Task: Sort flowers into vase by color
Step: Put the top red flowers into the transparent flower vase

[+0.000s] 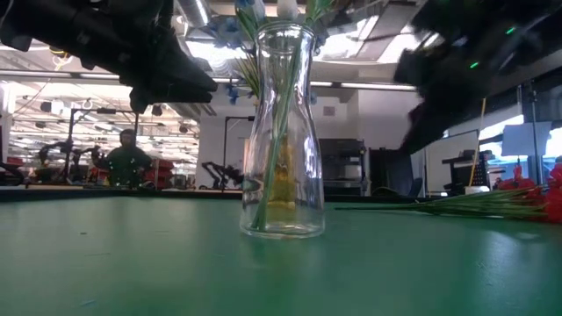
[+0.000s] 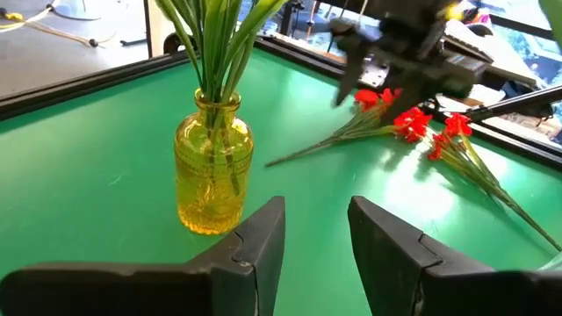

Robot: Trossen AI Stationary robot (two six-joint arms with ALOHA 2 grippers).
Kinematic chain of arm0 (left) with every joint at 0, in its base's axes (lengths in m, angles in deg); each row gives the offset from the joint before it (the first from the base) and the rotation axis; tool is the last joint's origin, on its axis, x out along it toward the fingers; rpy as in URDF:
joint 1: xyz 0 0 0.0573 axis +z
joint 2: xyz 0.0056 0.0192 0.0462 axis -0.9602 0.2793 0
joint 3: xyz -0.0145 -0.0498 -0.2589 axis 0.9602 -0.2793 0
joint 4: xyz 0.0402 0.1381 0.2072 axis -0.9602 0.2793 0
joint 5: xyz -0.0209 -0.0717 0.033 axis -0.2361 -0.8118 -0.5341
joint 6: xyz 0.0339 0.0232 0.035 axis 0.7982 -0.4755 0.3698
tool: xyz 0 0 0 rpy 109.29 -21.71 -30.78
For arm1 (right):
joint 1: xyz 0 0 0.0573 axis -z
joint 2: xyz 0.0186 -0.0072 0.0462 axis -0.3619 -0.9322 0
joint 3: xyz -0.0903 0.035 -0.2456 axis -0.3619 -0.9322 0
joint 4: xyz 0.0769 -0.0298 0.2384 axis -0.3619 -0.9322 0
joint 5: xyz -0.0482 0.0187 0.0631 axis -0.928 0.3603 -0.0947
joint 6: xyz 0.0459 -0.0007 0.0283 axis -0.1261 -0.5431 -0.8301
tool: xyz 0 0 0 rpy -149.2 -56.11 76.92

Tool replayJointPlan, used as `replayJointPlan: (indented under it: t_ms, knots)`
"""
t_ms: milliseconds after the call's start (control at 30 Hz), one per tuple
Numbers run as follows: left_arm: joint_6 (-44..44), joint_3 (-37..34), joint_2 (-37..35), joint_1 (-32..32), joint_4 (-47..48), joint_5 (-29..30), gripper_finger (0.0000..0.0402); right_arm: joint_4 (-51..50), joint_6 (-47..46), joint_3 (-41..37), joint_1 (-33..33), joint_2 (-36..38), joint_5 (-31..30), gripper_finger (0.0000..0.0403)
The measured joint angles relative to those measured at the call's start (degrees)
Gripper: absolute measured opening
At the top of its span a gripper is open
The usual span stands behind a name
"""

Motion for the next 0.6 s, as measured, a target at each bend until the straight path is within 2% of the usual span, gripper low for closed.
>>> replayJointPlan:
  t_ms: [100, 233, 467, 600]
  knots:
    - [-0.32, 0.0, 0.0, 0.0, 0.46, 0.0, 0.0124, -5.41, -4.14, 0.0, -4.62, 5.7, 1.72, 0.0282]
    - [-0.37, 0.0, 0.0, 0.0, 0.55, 0.01, 0.0124, -5.75, -9.21, 0.0, -13.5, 9.35, 2.89, 0.0282]
    - [-1.33, 0.0, 0.0, 0.01, 0.54, 0.0, 0.0124, -8.68, -22.42, 0.0, -25.85, 8.41, -1.09, 0.0282]
    - [-1.33, 0.0, 0.0, 0.02, 0.56, 0.0, 0.0124, -9.44, -25.38, 0.0, -32.01, 6.57, -0.92, 0.0282]
